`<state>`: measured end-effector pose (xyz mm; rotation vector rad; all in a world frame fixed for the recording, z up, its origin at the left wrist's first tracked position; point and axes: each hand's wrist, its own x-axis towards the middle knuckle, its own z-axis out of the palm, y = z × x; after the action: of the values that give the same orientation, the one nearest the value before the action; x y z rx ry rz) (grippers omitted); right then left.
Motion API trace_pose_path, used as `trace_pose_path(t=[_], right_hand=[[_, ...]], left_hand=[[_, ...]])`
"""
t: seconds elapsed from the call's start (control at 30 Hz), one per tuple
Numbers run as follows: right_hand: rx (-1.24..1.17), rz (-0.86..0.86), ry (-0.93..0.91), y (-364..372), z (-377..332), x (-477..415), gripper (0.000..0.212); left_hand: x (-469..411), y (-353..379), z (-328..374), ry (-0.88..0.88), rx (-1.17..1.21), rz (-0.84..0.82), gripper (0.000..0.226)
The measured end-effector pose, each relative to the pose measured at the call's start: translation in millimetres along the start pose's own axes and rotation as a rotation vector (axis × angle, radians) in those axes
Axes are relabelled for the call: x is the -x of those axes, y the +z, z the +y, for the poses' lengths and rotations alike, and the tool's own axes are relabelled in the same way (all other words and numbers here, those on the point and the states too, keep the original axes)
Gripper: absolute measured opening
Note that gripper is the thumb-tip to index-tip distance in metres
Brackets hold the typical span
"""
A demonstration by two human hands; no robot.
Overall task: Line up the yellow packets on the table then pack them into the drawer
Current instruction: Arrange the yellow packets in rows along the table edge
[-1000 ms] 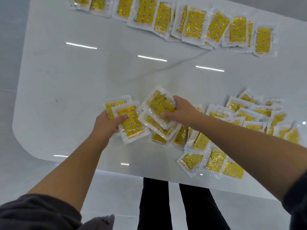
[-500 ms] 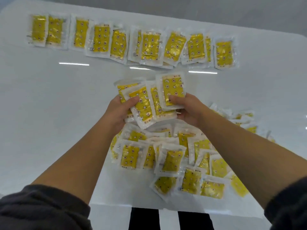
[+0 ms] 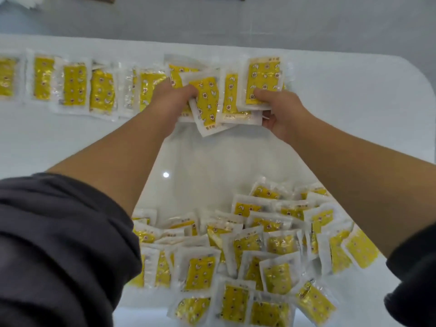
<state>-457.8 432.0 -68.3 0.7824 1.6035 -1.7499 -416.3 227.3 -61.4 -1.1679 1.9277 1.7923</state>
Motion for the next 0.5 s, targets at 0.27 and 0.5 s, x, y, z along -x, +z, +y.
trace_pose_path(t=[0.27,0.5], right_hand=[[0.122,0.101,-0.095,-15,-12,-26,0.017],[0.468,0.329,-0.269,-35,-18,-27,0.025]], left_hand=[[-29,30,11,0.144,-0.25,0.172,0.036],[-29,9,14,0.201,-0.478,0.416,0.032]])
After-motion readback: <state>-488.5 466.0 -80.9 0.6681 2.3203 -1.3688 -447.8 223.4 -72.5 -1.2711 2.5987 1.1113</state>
